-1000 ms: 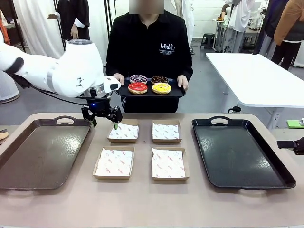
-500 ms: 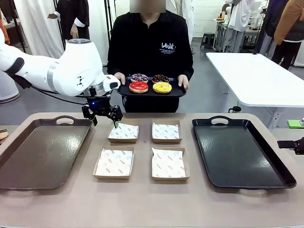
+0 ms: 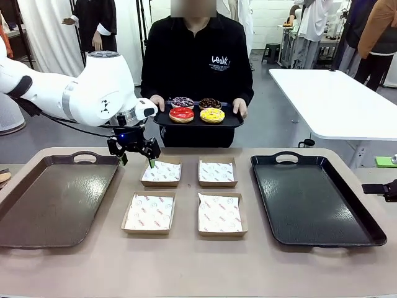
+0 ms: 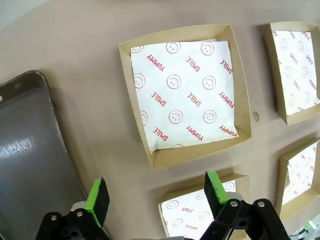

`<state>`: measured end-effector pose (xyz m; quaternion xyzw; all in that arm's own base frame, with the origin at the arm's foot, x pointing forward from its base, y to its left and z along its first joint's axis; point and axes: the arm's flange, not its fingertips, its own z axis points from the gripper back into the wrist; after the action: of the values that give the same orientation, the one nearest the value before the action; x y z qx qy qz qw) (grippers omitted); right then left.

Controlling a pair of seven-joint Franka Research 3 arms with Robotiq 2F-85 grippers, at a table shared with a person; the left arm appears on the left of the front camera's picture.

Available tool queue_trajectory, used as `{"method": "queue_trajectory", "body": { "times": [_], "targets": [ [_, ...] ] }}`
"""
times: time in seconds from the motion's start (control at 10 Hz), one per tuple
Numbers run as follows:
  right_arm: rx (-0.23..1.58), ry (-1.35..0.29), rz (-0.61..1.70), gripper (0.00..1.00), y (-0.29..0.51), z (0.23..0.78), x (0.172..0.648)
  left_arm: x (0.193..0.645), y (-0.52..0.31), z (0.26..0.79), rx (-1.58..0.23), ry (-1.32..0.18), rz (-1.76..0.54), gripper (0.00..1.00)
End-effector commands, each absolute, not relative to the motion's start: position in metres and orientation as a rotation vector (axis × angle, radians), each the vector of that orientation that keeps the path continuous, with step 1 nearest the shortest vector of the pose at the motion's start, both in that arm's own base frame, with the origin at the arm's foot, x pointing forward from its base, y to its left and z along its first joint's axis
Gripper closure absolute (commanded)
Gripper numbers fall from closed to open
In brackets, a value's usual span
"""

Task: Individually package the donuts and arrange them on the tray.
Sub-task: Pick up one Paper togo box.

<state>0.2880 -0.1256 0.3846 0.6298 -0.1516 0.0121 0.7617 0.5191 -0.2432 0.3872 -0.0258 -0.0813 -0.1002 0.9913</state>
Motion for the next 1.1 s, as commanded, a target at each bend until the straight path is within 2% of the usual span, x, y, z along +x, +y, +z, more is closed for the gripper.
{"method": "queue_trajectory", "body": {
  "times": [0.0, 0.4, 1.0],
  "targets": [
    [1.380, -0.345, 0.031, 0.00, -0.126, 0.385, 0.288, 0.530, -0.243, 0.388, -0.068, -0.160, -0.219, 0.00],
    [1.380, -0.345, 0.031, 0.00, -0.126, 0.385, 0.288, 0.581, -0.250, 0.369, -0.047, -0.149, -0.183, 0.00],
    [1.380, -0.345, 0.031, 0.00, -0.126, 0.385, 0.288, 0.600, -0.265, 0.328, 0.017, -0.125, -0.039, 0.00]
  ]
}}
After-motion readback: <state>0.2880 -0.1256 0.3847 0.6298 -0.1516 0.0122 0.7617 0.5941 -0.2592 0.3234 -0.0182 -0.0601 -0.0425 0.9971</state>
